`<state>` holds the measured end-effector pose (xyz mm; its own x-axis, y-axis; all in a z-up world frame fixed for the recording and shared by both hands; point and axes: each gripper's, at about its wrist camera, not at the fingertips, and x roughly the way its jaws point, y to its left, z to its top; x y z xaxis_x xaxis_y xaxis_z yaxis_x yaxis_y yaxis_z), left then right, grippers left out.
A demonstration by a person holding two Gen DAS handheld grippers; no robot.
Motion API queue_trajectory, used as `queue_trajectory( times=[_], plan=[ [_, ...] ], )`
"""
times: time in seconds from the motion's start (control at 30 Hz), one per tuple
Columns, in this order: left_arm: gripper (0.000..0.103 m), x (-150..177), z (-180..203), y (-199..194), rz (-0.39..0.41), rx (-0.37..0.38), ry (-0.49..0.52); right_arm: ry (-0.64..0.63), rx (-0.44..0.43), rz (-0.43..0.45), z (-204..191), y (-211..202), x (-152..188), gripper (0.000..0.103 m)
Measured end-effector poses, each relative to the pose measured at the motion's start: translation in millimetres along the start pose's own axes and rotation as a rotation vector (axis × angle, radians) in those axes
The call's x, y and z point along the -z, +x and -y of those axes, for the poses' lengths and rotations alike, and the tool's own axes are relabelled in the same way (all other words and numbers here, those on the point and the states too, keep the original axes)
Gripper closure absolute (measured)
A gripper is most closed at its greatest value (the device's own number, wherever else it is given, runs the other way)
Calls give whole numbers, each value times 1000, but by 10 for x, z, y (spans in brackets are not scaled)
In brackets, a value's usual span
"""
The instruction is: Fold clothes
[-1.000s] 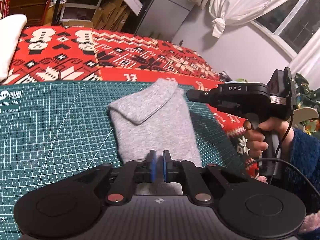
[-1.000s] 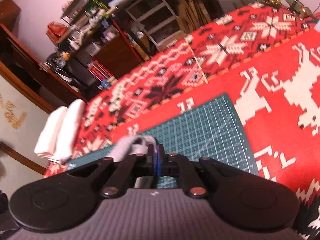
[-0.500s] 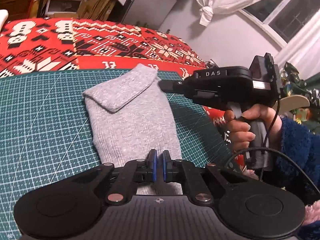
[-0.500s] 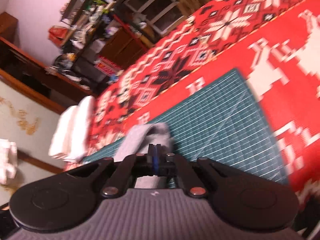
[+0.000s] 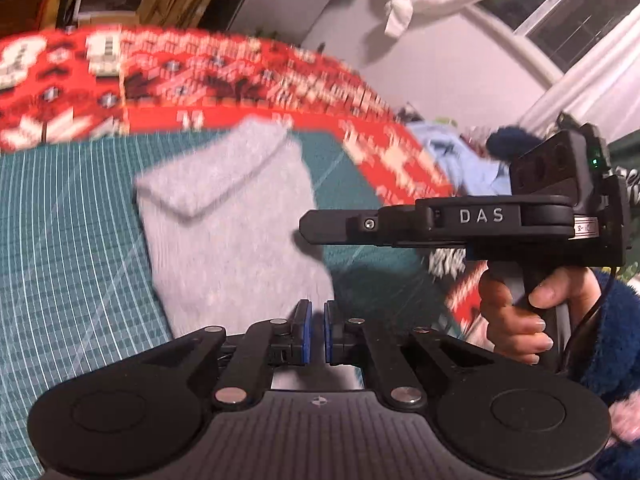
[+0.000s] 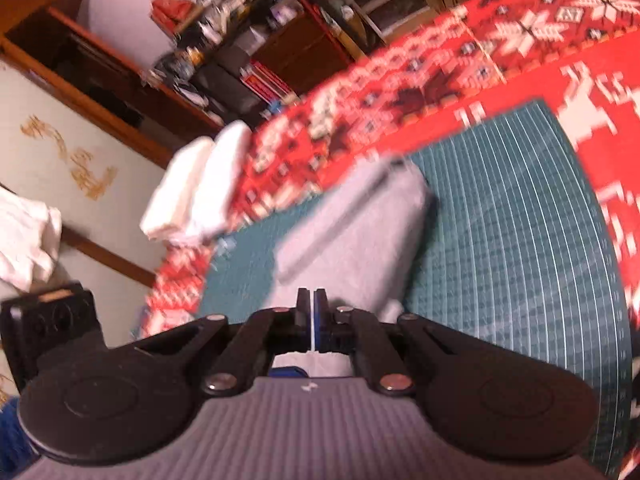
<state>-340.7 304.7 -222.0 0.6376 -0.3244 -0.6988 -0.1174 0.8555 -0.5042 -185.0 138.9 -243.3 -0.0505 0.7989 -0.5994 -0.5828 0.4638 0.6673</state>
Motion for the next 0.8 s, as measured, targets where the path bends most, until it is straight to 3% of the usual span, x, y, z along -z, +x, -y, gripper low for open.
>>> queue_trajectory(
  times=[0.17, 0.33, 0.47, 0.63, 0.8],
  plan=[
    [97, 168, 8, -156, 41, 29, -24, 3, 12, 9, 19, -109, 162, 101],
    [97, 188, -49, -400, 104, 15, -57, -97, -20, -19, -215, -207, 269, 97],
    [97, 239, -164, -419, 55, 3, -73, -159, -50, -72, -372, -171, 362, 97],
    [97, 360, -281, -389, -2, 34, -120, -226, 1, -177, -444, -44, 483, 97],
    [98, 506, -290, -339, -29, 38, -129, -277, 27, -222, -409, -108, 583, 103]
  ],
)
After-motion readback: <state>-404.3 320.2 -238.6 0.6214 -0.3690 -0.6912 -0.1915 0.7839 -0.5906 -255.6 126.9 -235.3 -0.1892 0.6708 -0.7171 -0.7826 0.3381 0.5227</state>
